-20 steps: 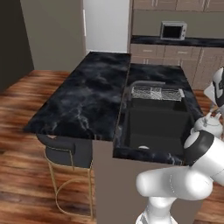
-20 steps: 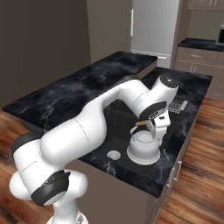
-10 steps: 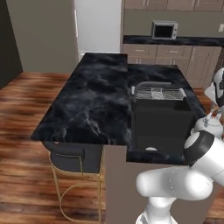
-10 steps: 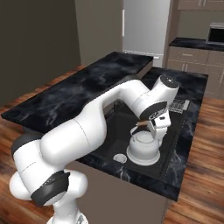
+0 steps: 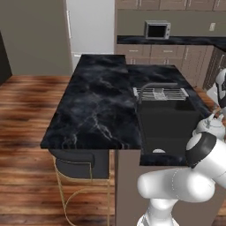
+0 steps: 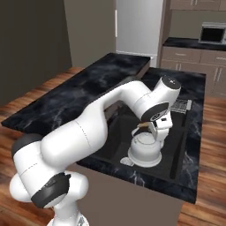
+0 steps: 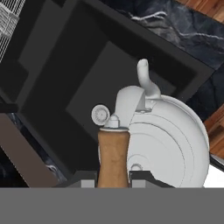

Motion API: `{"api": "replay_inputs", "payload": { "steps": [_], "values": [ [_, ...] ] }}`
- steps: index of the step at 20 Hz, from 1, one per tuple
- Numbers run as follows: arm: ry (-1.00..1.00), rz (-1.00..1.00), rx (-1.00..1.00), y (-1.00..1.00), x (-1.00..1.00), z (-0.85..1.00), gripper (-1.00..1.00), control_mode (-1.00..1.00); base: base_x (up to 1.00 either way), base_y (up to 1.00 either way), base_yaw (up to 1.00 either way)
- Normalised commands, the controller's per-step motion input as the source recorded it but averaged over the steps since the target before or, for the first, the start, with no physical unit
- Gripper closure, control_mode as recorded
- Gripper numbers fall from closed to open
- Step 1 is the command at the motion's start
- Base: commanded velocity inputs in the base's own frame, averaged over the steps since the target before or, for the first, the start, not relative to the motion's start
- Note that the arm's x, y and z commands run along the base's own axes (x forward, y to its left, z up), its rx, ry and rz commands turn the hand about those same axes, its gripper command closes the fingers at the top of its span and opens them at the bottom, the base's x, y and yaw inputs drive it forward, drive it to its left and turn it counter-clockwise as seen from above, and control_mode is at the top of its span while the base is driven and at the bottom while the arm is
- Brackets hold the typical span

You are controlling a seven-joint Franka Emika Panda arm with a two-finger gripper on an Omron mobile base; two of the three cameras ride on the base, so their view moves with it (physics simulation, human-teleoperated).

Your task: The kettle is done boiling. Turn off the stove, then wait for 300 timesteps before moving the kettle to the dining table.

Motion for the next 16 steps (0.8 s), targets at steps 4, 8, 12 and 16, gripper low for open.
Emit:
{"api": "replay_inputs", "payload": {
  "steps": [4, 8, 12, 16],
  "values": [
    [0.00, 0.00, 0.00, 0.00, 0.00, 0.00, 1.00, 1.00, 0.29, 0.42, -0.18],
    [0.00, 0.00, 0.00, 0.00, 0.00, 0.00, 1.00, 1.00, 0.05, 0.12, -0.04],
    [0.00, 0.00, 0.00, 0.00, 0.00, 0.00, 1.00, 1.00, 0.00, 0.00, 0.00],
    [0.00, 0.00, 0.00, 0.00, 0.00, 0.00, 1.00, 1.00, 0.00, 0.01, 0.00]
  ]
}}
